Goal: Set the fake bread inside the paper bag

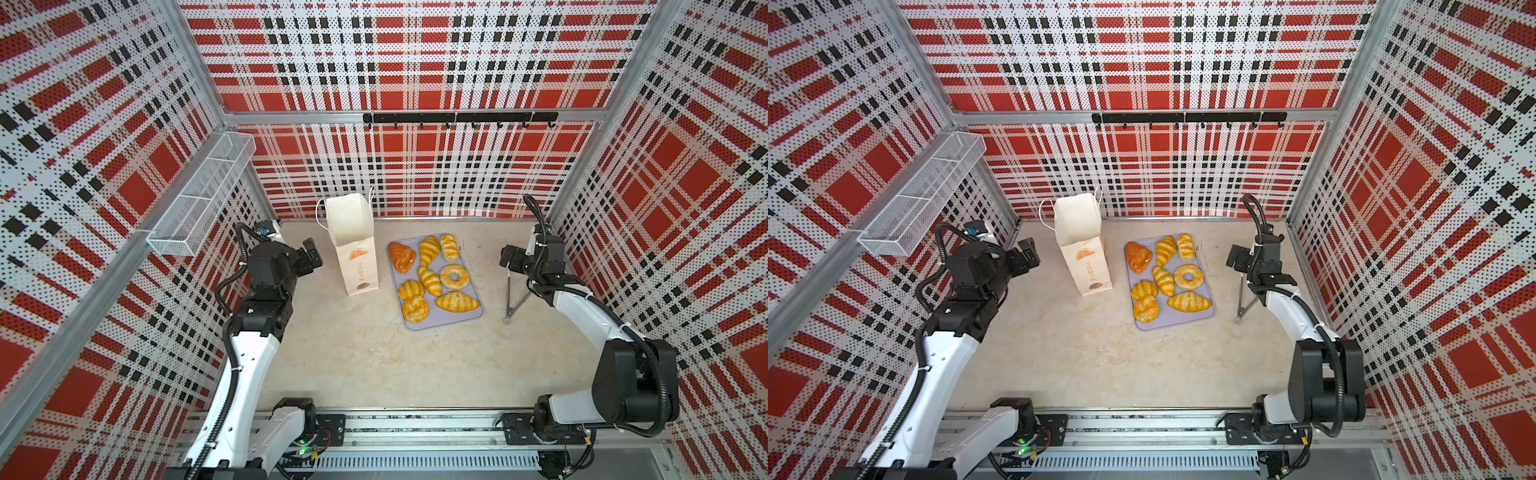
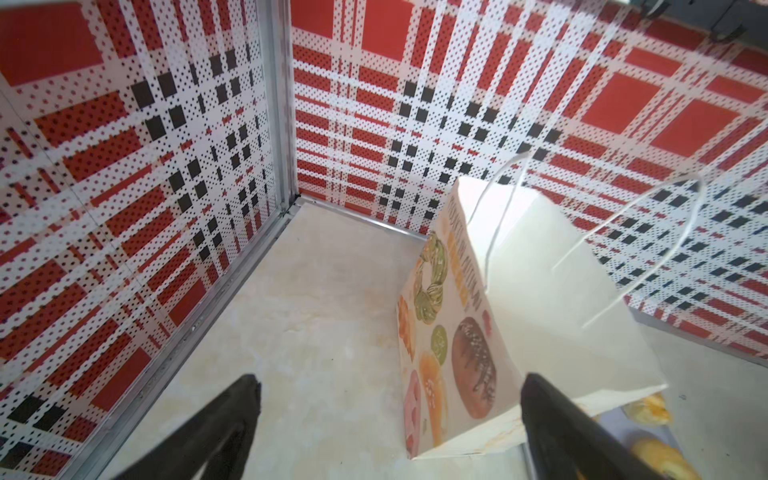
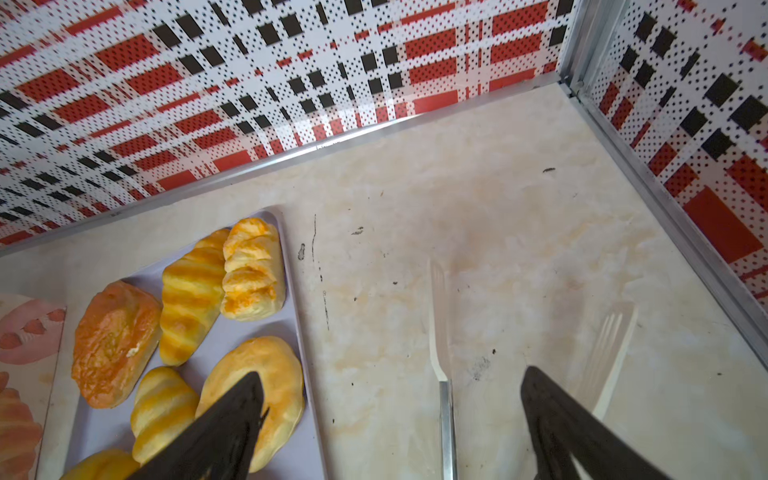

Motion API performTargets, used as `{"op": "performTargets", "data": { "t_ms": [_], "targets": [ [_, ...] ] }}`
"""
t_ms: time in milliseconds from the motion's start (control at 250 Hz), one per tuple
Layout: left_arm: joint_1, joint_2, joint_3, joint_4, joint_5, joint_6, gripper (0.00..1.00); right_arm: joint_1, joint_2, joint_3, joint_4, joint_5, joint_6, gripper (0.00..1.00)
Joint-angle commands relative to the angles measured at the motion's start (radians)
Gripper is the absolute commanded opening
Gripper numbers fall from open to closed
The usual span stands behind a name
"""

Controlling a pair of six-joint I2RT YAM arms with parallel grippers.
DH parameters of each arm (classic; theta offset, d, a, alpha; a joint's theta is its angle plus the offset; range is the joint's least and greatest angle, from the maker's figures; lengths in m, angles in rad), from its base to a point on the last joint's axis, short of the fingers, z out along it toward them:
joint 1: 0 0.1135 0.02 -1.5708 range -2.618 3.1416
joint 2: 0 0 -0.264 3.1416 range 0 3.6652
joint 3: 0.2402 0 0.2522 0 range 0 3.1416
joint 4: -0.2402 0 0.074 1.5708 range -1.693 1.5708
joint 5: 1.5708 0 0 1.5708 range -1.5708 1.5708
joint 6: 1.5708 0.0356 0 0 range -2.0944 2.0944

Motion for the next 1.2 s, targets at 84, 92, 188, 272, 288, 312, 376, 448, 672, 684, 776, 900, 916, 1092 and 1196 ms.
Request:
{"op": "performTargets", "data": {
  "t_ms": [84,92,188,272,288,312,376,448,672,684,776,900,916,1092,1196],
  "targets": [
    [-0.063,0.167,0.247,-0.217,-0.014,-0.05,0.99,-0.002,0.035,0.086,-0.122,0.057,-0.037,0.95],
    [-0.065,0.175,0.257,-0.223,-0.012,-0.052,0.98,-0.002,0.035,0.089,-0.124,0.059,-0.037,0.95],
    [-0.077,0.271,0.37,-0.293,-0.009,-0.064,0.96,-0.001,0.037,0.101,-0.147,0.074,-0.044,0.94],
    [-0.09,0.351,0.446,-0.347,-0.019,-0.074,0.91,-0.002,0.031,0.098,-0.161,0.091,-0.043,0.94],
    [-0.092,0.364,0.457,-0.352,-0.017,-0.074,0.89,-0.002,0.03,0.098,-0.163,0.092,-0.041,0.94],
    [-0.094,0.382,0.472,-0.359,-0.013,-0.077,0.88,-0.001,0.028,0.095,-0.167,0.096,-0.038,0.95],
    [-0.095,0.431,0.506,-0.381,-0.011,-0.087,0.82,-0.001,0.023,0.09,-0.178,0.099,-0.03,0.94],
    [-0.095,0.48,0.545,-0.412,-0.013,-0.1,0.77,0.0,0.017,0.086,-0.189,0.103,-0.022,0.95],
    [-0.098,0.586,0.611,-0.43,0.008,-0.13,0.64,0.0,-0.002,0.074,-0.227,0.128,-0.007,0.94],
    [-0.097,0.592,0.613,-0.431,0.009,-0.132,0.64,0.0,-0.003,0.073,-0.23,0.13,-0.008,0.94],
    [-0.092,0.63,0.633,-0.43,0.03,-0.146,0.59,0.001,-0.014,0.074,-0.25,0.138,-0.009,0.94],
    [-0.093,0.675,0.658,-0.432,0.051,-0.155,0.45,0.0,-0.026,0.076,-0.276,0.137,-0.01,0.94],
    [-0.092,0.679,0.662,-0.431,0.05,-0.154,0.44,0.0,-0.027,0.076,-0.28,0.154,-0.009,0.94],
    [-0.084,0.693,0.666,-0.431,0.042,-0.16,0.33,0.0,-0.051,0.058,-0.33,0.181,0.006,0.94],
    [-0.062,0.686,0.654,-0.417,0.069,-0.167,0.24,0.0,-0.058,0.049,-0.354,0.188,0.023,0.94]
  ]
}}
